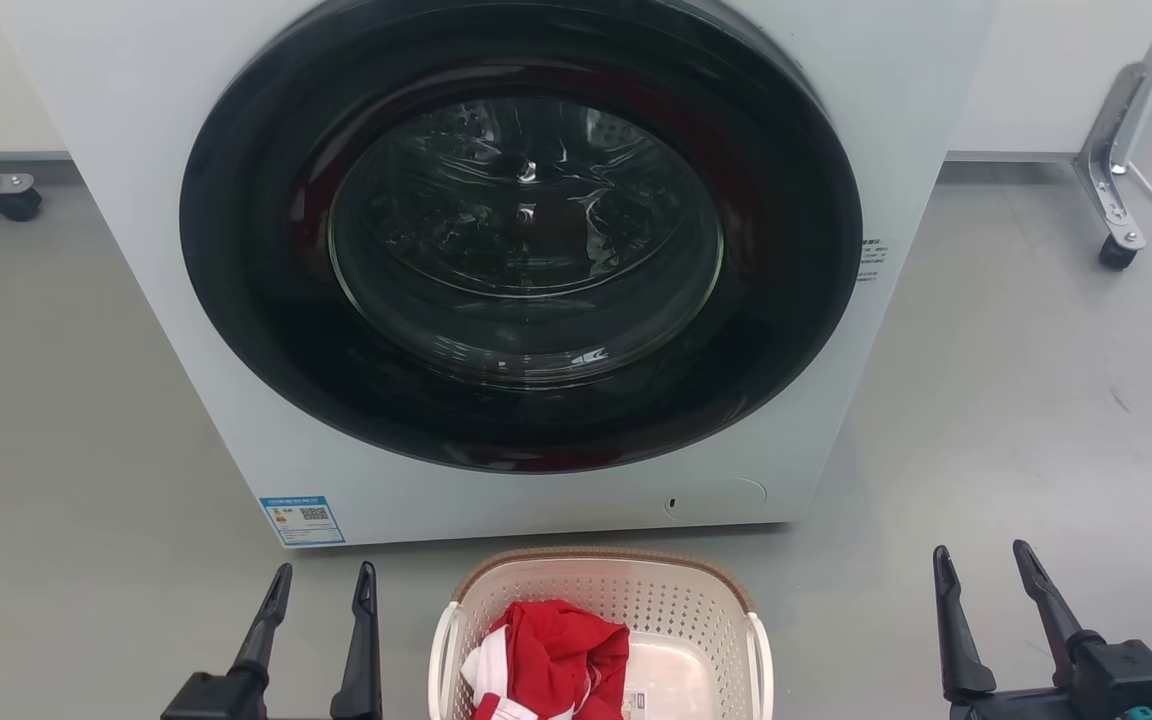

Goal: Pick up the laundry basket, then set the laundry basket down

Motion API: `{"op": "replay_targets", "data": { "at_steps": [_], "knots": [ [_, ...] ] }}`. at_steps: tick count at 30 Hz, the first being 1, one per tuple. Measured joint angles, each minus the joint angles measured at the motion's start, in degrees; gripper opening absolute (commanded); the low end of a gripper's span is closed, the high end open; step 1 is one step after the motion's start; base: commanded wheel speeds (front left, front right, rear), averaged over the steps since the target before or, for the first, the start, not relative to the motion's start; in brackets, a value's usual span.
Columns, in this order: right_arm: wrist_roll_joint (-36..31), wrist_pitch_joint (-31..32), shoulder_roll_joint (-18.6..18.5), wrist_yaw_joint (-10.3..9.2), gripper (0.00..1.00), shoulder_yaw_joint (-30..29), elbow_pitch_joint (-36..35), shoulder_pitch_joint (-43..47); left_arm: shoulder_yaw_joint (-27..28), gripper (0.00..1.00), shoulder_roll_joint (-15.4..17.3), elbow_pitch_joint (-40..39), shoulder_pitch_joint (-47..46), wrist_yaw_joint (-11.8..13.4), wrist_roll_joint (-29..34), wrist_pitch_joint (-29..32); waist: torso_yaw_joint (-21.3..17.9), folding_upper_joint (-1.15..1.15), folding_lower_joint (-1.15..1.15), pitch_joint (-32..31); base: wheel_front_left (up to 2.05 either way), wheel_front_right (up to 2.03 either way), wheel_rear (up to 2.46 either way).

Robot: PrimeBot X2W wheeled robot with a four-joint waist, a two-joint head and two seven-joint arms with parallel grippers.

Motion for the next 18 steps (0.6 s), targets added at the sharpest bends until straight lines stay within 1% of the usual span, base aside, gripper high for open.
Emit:
{"op": "replay_targets", "data": {
  "at_steps": [9, 18],
  "knots": [
    [-1.0, 1.1, 0.8, 0.00, 1.00, -1.0, -1.0, 0.5, 1.2, 1.00, -1.4, -1.1, 0.3, 0.0, 2.2, 2.5, 0.1, 0.00, 0.00, 0.1, 0.00, 0.00, 0.00],
    [-2.3, 2.4, 1.4, 0.00, 1.00, -1.7, -2.2, 1.1, 1.9, 1.00, -1.7, -2.1, 1.1, 0.0, 3.5, 4.3, 0.3, 0.00, 0.01, 0.4, 0.00, 0.00, 0.00]
  ]
}}
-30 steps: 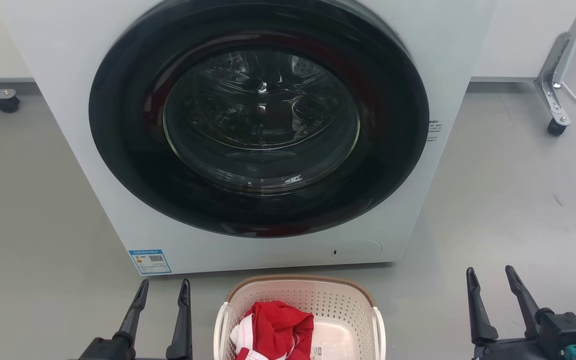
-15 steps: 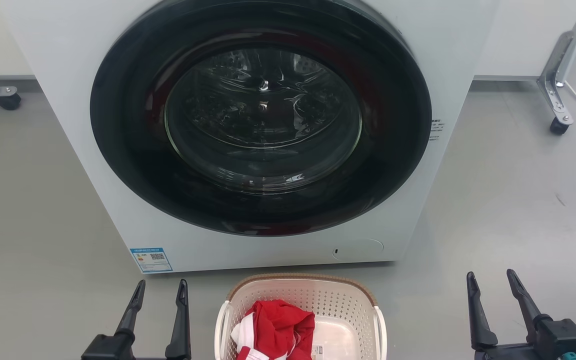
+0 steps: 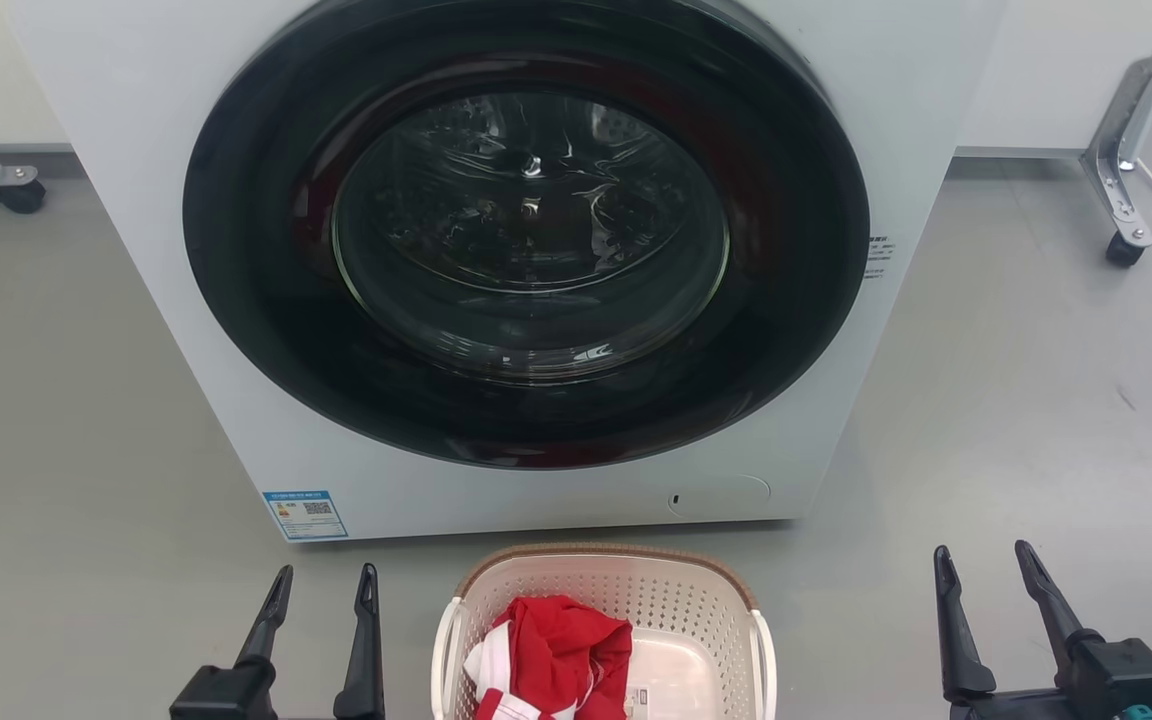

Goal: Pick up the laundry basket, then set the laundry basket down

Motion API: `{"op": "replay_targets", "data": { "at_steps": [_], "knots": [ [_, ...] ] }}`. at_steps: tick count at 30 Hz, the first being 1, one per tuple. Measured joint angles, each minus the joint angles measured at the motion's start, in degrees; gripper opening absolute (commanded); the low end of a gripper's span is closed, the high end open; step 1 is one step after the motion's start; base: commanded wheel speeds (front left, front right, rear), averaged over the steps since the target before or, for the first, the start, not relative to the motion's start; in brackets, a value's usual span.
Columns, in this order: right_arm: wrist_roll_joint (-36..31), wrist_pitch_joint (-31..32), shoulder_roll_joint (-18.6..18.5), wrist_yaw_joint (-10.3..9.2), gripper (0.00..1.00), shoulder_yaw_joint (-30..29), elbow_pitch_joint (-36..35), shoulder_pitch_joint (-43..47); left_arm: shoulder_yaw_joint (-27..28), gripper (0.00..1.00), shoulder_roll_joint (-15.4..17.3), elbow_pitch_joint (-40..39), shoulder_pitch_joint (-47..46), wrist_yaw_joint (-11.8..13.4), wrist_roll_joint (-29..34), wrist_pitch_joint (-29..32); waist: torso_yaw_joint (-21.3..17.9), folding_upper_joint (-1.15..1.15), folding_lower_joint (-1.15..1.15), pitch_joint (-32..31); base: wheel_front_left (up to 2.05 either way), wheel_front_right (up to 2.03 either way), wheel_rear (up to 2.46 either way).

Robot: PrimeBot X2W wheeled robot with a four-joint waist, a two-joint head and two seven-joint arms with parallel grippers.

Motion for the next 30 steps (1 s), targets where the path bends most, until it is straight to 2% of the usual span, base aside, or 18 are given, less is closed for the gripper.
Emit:
{"op": "replay_targets", "data": {
  "at_steps": [14, 15, 23, 30],
  "knots": [
    [-1.0, 1.7, 0.3, 0.00, 1.00, -0.9, -1.2, 0.0, 0.5, 1.00, -0.7, -1.6, 0.0, 0.0, 2.0, 2.8, 0.5, 0.00, 0.00, 0.6, 0.00, 0.00, 0.00],
    [-1.0, 1.7, 0.4, 0.01, 0.00, -0.9, -1.1, 0.0, 0.5, 0.00, -0.7, -1.5, 0.0, 0.0, 2.0, 2.9, 0.5, 0.00, 0.00, 0.6, 0.00, 0.00, 0.00],
    [0.0, 2.0, 1.5, 0.22, 0.00, -0.8, 1.9, 1.1, 0.7, 0.00, -1.0, 1.7, 0.7, -0.2, 1.2, 3.1, 0.4, 0.00, 0.00, 0.7, 0.00, 0.00, 0.00],
    [4.7, 3.2, 2.0, 1.22, 0.00, -2.2, 2.9, 1.0, 1.9, 0.00, -1.2, 2.8, 0.7, -1.2, -3.7, 3.9, 0.3, 0.00, 0.00, 0.6, 0.00, 0.00, 0.00]
  ]
}}
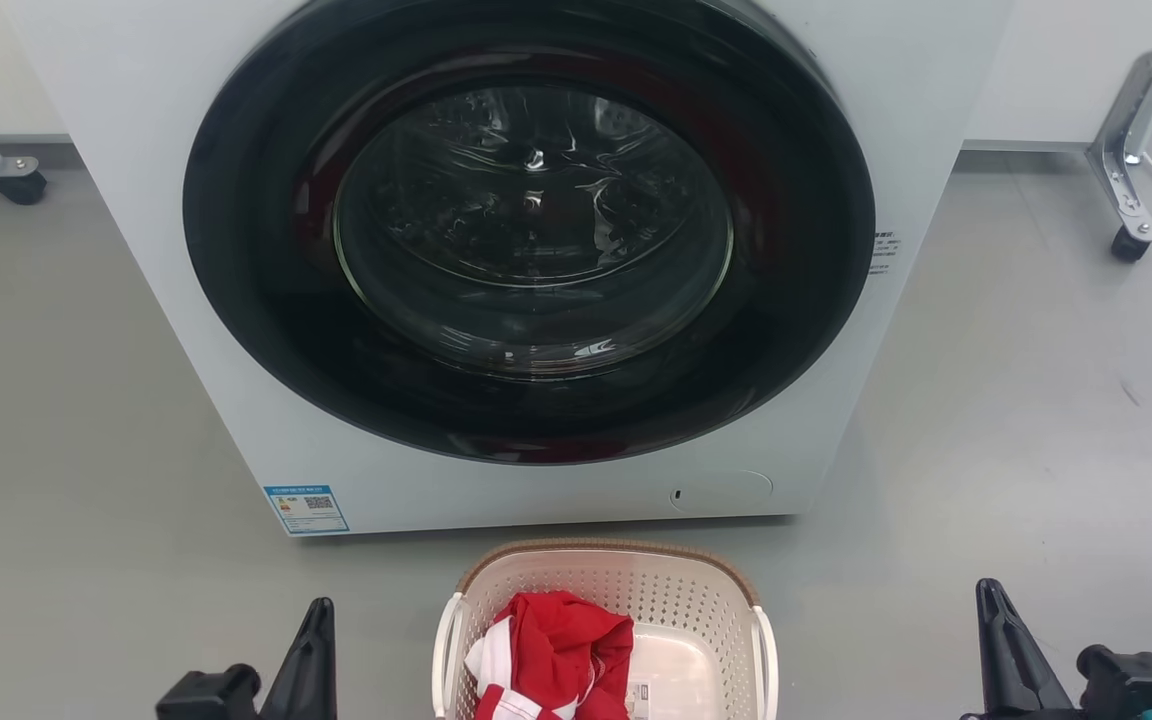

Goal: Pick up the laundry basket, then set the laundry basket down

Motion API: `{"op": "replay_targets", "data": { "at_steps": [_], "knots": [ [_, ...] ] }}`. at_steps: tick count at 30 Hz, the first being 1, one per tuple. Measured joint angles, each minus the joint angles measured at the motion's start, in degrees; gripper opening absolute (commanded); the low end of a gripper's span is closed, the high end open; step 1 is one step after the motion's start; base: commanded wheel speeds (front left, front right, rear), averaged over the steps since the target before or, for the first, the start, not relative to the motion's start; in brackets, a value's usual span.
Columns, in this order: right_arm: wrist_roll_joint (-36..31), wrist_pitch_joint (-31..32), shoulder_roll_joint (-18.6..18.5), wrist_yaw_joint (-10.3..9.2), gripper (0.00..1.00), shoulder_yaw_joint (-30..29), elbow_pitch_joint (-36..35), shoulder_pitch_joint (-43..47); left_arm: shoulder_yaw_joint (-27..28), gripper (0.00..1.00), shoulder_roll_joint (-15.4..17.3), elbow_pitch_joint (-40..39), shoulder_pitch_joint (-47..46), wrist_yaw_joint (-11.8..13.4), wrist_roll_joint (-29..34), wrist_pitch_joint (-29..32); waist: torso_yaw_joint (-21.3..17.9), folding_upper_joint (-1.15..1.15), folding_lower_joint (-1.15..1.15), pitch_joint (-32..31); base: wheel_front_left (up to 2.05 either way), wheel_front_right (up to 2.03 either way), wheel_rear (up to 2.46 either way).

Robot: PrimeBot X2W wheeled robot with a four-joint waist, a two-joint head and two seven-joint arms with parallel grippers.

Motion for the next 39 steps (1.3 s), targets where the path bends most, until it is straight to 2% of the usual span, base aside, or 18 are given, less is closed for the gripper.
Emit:
{"op": "replay_targets", "data": {
  "at_steps": [39],
  "knots": [
    [34.3, 7.1, 2.8, 5.54, 0.00, -7.4, 4.1, -3.8, 7.0, 0.00, -1.3, 5.9, -3.8, -5.5, -32.6, 4.5, -0.8, 0.00, 0.00, -0.5, 0.00, 0.00, 0.00]
  ]
}}
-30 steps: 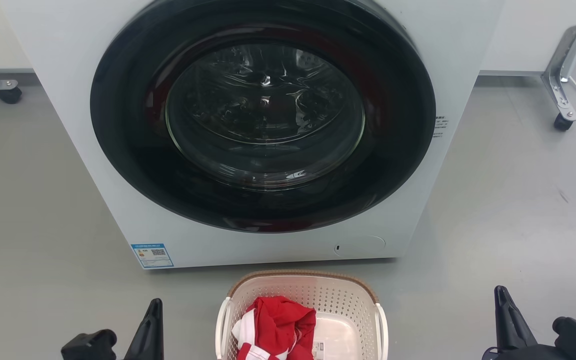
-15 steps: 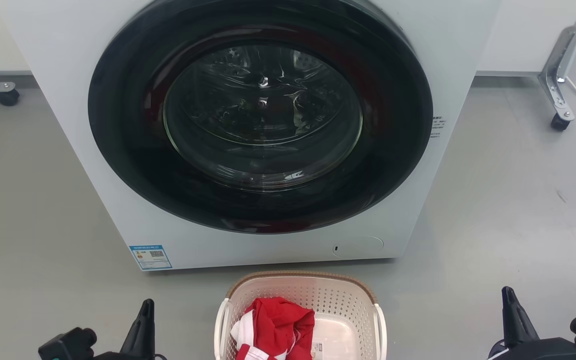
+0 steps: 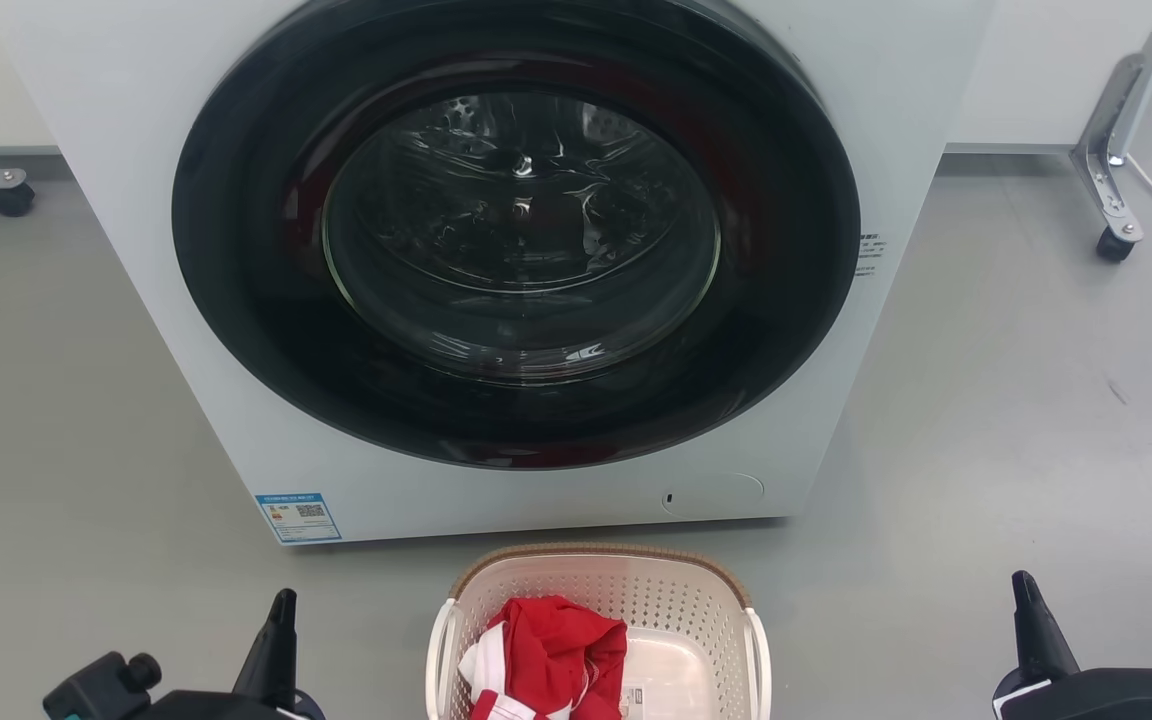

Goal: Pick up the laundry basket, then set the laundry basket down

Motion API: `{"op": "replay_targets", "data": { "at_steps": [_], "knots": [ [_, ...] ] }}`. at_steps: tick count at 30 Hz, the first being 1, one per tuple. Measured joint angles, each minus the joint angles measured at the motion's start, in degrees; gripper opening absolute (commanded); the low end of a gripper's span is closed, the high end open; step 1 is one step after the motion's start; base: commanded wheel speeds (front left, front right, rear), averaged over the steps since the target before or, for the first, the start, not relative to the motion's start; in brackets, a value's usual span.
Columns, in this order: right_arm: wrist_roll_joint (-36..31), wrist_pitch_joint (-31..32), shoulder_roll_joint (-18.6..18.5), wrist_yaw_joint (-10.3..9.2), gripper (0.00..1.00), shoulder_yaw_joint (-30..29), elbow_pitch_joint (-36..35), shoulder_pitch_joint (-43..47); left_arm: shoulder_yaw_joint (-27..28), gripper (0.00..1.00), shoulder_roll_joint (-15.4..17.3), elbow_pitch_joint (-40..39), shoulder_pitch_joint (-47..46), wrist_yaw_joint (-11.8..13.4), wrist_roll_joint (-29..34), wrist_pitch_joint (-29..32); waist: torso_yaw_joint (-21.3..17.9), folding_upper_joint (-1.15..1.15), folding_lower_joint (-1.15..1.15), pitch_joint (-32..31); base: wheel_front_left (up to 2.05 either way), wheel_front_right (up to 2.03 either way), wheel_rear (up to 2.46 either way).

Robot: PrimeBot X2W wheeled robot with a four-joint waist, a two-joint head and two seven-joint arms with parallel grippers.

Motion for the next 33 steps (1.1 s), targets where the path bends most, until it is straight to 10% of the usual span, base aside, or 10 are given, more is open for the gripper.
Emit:
{"op": "replay_targets", "data": {
  "at_steps": [33],
  "knots": [
    [26.4, 5.1, 2.2, 4.66, 0.00, -5.9, 3.6, -3.4, 5.6, 0.00, -1.1, 5.1, -4.3, -4.6, -25.6, 3.1, -0.7, 0.00, 0.00, -0.4, 0.00, 0.00, 0.00]
  ]
}}
